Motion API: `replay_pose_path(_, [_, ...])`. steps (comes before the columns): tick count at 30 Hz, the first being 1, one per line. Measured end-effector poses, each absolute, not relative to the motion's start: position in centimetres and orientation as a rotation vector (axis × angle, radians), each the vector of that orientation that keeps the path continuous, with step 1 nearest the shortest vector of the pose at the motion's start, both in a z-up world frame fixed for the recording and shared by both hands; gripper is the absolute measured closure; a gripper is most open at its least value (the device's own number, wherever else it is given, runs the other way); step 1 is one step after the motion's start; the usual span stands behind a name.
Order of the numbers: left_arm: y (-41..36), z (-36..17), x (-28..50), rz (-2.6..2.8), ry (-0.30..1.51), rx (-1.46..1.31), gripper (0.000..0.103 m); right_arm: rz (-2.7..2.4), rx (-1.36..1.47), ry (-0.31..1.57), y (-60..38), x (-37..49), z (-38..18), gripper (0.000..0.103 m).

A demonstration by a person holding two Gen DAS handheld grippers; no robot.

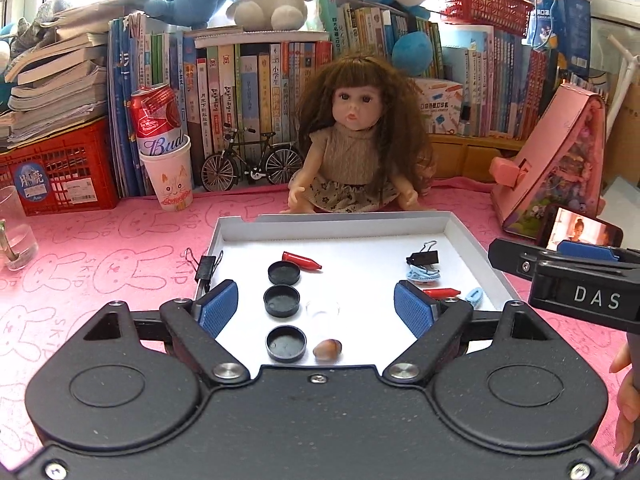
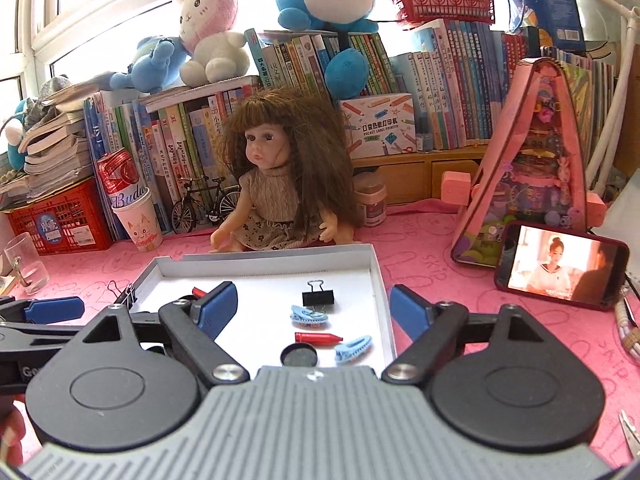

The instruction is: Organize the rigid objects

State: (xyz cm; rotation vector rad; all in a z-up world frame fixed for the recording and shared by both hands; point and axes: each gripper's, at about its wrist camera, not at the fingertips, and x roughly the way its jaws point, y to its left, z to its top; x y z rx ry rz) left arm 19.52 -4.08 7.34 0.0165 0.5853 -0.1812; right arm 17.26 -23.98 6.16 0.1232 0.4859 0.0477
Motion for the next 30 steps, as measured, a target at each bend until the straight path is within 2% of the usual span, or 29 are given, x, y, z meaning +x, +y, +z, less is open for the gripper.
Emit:
replay_pose_path(16, [-2.9,3.9,15.0,-0.152,0.595,0.01,0.019,0.045,0.085,0.526,-23.1,12.8,2.5,0.008])
replay_pose_path(30, [-2.0,0.1,13.6,-0.095,0.625,0.036,0.019,0.006,0.051,0.615,-21.9,12.2,-1.6,0.006])
